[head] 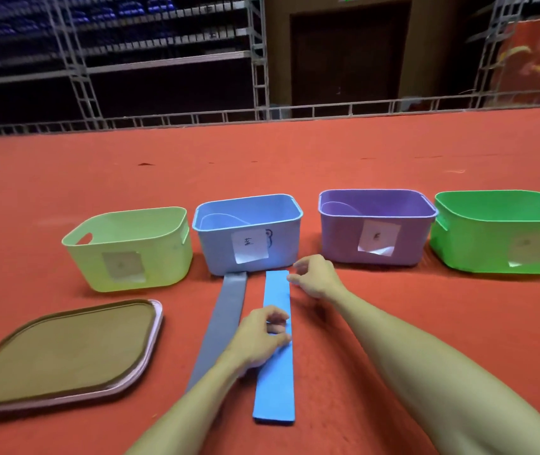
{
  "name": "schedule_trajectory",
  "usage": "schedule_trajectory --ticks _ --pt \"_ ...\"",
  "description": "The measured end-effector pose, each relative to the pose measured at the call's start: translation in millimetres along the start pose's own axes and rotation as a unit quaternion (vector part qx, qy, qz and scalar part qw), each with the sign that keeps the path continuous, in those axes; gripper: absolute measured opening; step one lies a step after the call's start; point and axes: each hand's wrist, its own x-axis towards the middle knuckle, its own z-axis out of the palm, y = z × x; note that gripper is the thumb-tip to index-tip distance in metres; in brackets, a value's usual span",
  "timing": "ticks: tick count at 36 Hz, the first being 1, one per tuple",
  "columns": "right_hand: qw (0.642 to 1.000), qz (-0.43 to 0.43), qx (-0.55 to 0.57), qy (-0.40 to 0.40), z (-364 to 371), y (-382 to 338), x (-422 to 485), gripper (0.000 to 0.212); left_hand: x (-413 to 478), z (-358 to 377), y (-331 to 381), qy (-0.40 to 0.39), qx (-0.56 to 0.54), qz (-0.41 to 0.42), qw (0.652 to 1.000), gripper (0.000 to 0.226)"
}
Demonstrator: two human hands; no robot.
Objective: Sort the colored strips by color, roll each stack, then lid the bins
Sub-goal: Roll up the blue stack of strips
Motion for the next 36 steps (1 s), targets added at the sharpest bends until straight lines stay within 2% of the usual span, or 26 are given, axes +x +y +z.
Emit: schedule_trajectory --ticks 4,9,13,16,21,24,26,29,33,36 --pt "0.998 0.011 -0.066 -0.018 17.3 -2.3 18.5 0.048 2.7 -1.4 -1.7 0.000 0.003 0.004 1.000 0.028" --pt "0.983 0.071 -0.164 -0.047 39.5 -0.2 35.7 0.046 1.4 -4.2 -1.0 0.000 0.015 0.018 1.000 0.034" --pt "0.984 0.116 -0.137 -0.017 45.8 -4.2 41.4 0.044 0.8 -5.0 -2.2 -0.006 0.016 0.023 1.000 0.037" --pt "0.989 0.121 -0.084 0.007 49.2 -5.7 43.4 0.023 -0.1 -4.3 -2.7 -0.004 0.025 0.025 0.999 0.040" --pt "0.996 0.083 0.013 0.039 50.3 -6.4 39.8 0.023 -7.0 1.7 -1.5 0.020 0.036 0.039 0.998 0.041" --pt "0.995 0.037 0.066 0.065 41.7 -9.0 32.5 0.020 -12.9 5.4 -3.6 0.079 0.124 0.068 0.987 0.045" --pt "0.992 -0.001 0.095 0.087 31.1 -11.4 25.9 0.023 -18.1 6.7 -5.2 0.103 0.182 0.039 0.977 0.050" --pt "0.985 -0.063 0.111 0.112 9.9 -18.0 14.8 0.030 -25.3 8.5 -6.3 0.075 0.204 -0.009 0.976 0.053" --pt "0.973 -0.095 0.146 0.149 -23.0 -26.6 0.2 0.028 -36.5 7.7 6.6 0.031 0.223 0.047 0.973 0.050" --pt "0.971 -0.111 0.145 0.156 -48.8 -29.3 -11.0 0.033 -47.6 11.8 18.2 0.028 0.152 0.046 0.987 0.052"
